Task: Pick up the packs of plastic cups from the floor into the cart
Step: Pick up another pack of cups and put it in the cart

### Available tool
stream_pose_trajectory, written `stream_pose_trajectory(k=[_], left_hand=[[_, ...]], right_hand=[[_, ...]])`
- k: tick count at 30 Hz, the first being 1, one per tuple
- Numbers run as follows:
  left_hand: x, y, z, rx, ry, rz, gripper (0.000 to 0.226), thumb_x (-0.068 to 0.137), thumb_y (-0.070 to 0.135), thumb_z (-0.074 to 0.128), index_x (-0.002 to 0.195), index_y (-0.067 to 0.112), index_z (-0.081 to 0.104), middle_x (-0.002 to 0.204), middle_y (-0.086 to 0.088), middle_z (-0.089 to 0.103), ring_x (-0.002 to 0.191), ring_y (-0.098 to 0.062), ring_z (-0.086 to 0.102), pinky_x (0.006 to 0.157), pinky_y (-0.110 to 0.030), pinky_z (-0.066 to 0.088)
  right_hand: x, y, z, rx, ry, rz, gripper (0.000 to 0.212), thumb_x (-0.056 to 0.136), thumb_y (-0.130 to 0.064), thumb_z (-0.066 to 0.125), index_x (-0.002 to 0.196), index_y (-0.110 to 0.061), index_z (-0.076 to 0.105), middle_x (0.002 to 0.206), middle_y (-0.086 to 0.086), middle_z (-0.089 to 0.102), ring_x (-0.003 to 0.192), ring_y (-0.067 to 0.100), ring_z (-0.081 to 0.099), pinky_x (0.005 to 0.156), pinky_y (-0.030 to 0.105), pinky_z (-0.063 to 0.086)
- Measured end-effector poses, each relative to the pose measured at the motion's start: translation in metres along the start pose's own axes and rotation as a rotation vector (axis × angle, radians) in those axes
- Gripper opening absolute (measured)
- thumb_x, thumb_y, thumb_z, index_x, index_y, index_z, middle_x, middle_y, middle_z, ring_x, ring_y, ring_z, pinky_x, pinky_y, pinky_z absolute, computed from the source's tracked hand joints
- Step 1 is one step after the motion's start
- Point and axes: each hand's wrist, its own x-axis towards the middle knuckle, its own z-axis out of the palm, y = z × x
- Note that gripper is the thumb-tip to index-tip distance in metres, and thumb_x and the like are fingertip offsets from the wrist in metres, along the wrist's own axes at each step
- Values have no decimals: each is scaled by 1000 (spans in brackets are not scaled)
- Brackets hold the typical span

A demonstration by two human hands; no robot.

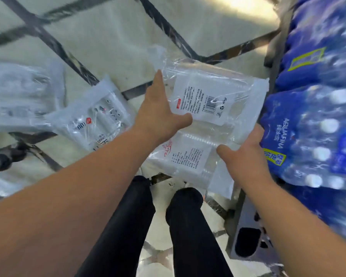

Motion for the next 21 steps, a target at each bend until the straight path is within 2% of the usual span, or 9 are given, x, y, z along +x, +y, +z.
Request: stream_pose_trajectory(k=[2, 5, 9, 12, 14, 16, 19, 21], left_hand=[[-51, 34, -51, -11, 35, -59, 118, 75, 39, 80, 158, 26, -5, 162, 2, 17, 143, -16, 25, 100, -23, 23], [-137, 80, -123, -24, 91, -131, 120, 74, 44, 81, 158, 27, -3, 162, 1, 20, 145, -18, 25, 111, -32, 26], [-243, 150, -216, -29, 188, -141, 119, 74, 47, 80, 157, 26, -2, 161, -3, 22, 146, -21, 25, 115, -41, 29], [-311, 186, -265, -13, 295, -110, 117, 75, 46, 80, 158, 24, 1, 158, -5, 27, 143, -21, 28, 112, -38, 30], [-349, 200, -286, -31, 370, -90, 117, 74, 46, 81, 158, 23, 4, 155, -3, 32, 141, -20, 31, 111, -35, 30], [-384, 204, -296, -38, 436, -79, 118, 72, 49, 81, 158, 23, 5, 156, -2, 32, 141, -20, 31, 111, -35, 30], [-431, 198, -299, -64, 515, -121, 118, 71, 54, 79, 158, 27, 3, 157, 0, 27, 143, -19, 27, 114, -37, 28], [-457, 187, -298, -92, 581, -132, 118, 68, 58, 78, 157, 31, 4, 157, 1, 27, 144, -18, 28, 116, -40, 30]], right_hand=[[-48, -44, -40, -34, -77, -26, 81, 80, -24, 73, 140, -27, 18, 122, -1, 56, 100, 21, 55, 81, 33, 43], [-130, -106, -98, -65, -170, -89, 77, 79, -26, 73, 134, -36, 20, 118, -5, 56, 102, 20, 56, 87, 40, 50], [-234, -175, -164, -69, -242, -215, 82, 77, -30, 73, 139, -36, 20, 106, -16, 47, 100, 17, 54, 90, 40, 49], [-296, -207, -197, -23, -278, -315, 81, 77, -32, 73, 139, -37, 21, 98, -27, 48, 94, 9, 58, 87, 39, 51], [-325, -222, -211, -32, -334, -376, 79, 83, -31, 71, 140, -36, 17, 95, -29, 50, 82, -4, 53, 71, 24, 48], [-346, -232, -221, -60, -387, -445, 78, 85, -30, 69, 142, -31, 15, 94, -27, 50, 78, -6, 51, 63, 16, 42], [-370, -248, -229, -154, -433, -526, 72, 83, -30, 68, 136, -26, 20, 96, -19, 55, 83, 4, 58, 73, 31, 52], [-384, -258, -228, -241, -457, -609, 67, 82, -29, 66, 132, -25, 23, 95, -16, 56, 82, 7, 59, 69, 31, 51]])
